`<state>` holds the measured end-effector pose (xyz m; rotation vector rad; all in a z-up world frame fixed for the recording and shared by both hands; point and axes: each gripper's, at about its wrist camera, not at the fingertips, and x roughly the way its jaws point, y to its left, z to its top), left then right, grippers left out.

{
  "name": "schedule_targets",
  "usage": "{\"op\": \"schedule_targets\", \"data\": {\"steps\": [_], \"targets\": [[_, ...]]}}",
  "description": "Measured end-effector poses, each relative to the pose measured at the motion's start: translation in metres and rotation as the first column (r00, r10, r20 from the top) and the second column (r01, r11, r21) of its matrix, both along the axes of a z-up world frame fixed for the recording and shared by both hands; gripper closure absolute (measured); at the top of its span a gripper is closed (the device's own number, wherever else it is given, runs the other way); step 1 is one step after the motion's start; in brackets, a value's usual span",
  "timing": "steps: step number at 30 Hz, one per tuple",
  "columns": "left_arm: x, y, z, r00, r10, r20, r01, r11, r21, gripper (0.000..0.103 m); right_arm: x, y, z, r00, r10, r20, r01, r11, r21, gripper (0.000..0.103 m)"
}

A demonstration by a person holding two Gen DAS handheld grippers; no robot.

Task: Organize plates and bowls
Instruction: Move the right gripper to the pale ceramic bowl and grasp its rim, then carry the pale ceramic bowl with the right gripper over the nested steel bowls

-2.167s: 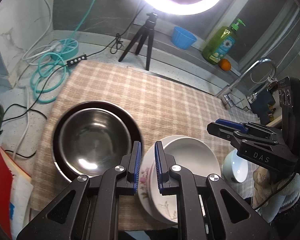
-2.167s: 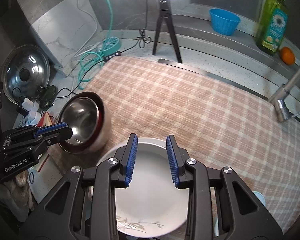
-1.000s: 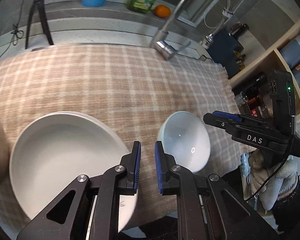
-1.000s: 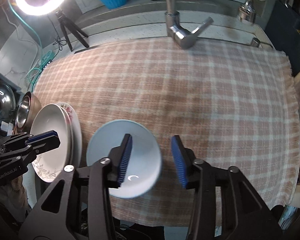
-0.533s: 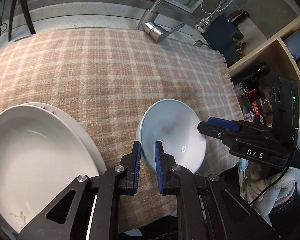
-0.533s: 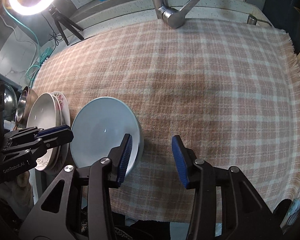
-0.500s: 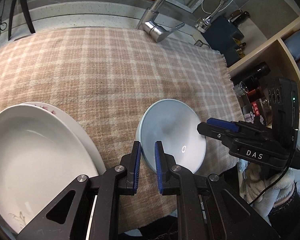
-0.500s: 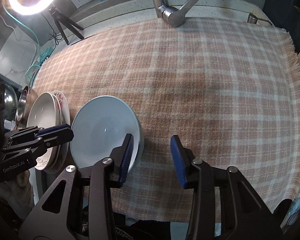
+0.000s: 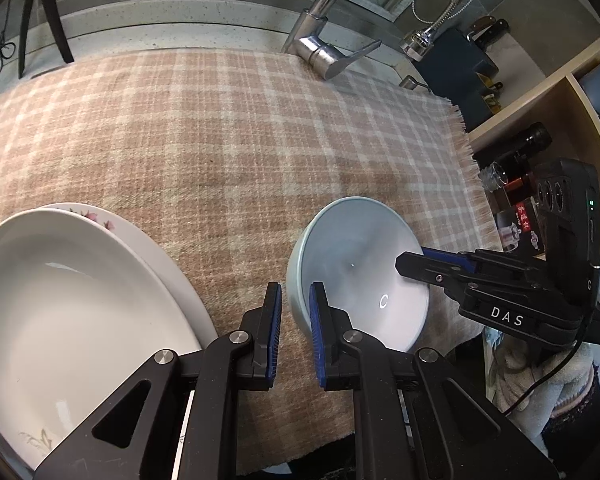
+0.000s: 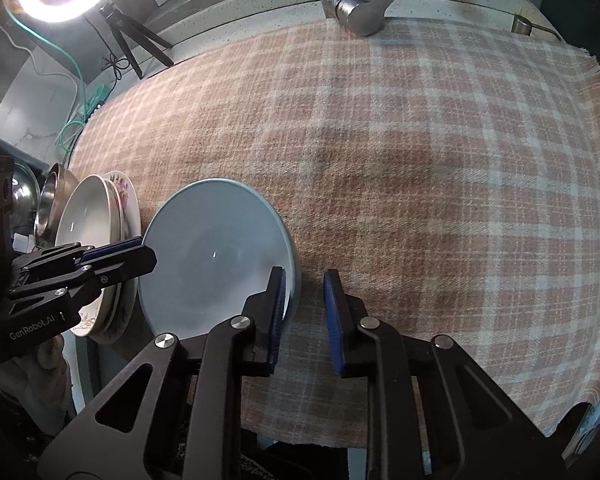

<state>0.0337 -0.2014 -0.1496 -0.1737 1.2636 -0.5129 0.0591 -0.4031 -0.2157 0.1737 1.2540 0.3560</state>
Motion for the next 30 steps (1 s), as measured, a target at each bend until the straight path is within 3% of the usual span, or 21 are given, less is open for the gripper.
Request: {"op": "schedule_targets", "data": {"steps": [4,16,30], "targets": [[0.0,-0.003,-0.001,1.0,-0.013,0.0,0.013,1.0,-0.003,0.091,0.002,0.001,-0.001,1.0,0.0,-0.013,0.0,1.0,0.019,0.094],[-0.001,-0.007,0.01,0.999,-0.022,0.025,0.022,0.999,-0.024,0.091,0.005,0.003,0.008,1.0,-0.022,0.022,0.022,1.0,0.018,0.094],[-0.004,0.045,0.05,0.993,0.061,0.105,-0.053,0.995,-0.08,0.091,0.012,0.052,0.05,0.996,0.033,0.079,-0.033,0.999,-0.004,0.094]]}}
